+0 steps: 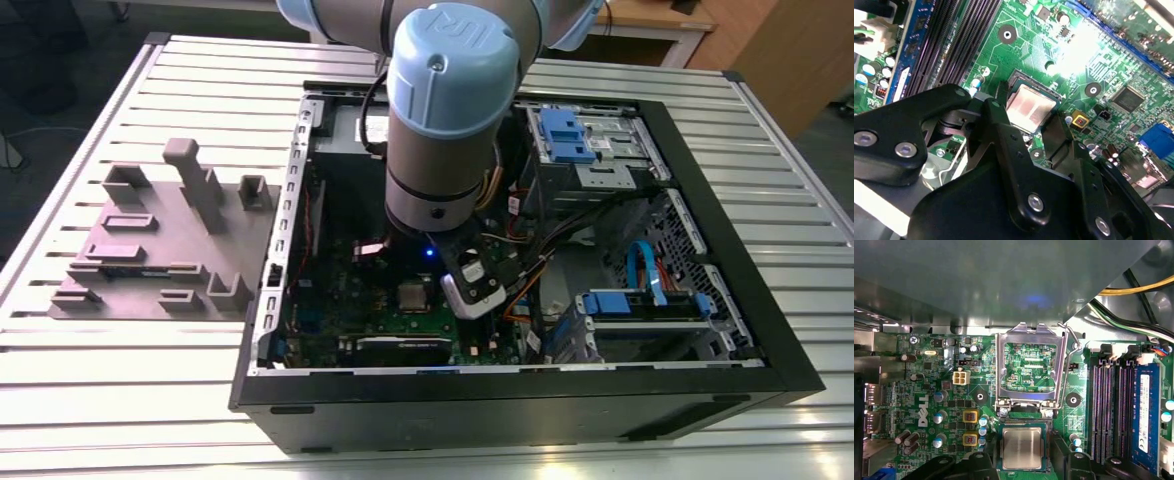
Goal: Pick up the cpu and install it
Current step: 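Place the cpu into insertion slot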
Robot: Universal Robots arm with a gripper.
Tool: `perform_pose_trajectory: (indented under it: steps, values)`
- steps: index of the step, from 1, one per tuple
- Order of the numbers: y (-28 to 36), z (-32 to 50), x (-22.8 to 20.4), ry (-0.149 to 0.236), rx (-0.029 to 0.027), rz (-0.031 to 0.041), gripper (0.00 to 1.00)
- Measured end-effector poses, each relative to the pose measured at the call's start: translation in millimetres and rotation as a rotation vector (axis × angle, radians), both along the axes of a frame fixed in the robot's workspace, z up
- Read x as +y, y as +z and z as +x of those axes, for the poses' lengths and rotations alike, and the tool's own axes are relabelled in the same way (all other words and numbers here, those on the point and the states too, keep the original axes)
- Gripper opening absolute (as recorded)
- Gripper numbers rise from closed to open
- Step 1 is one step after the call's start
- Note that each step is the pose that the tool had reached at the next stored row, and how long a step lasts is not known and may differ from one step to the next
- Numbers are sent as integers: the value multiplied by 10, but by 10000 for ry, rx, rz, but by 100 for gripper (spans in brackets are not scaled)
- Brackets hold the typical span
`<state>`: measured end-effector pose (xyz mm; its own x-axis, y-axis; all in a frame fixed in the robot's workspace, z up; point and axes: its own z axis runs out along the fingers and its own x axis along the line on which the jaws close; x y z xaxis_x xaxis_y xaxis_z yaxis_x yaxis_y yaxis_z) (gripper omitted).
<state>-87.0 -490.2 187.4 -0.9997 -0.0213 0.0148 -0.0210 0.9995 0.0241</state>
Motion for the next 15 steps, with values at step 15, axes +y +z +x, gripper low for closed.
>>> perform_pose_trajectory:
  steps: [15]
  values:
    - [0, 7, 0, 0, 11, -2, 54]
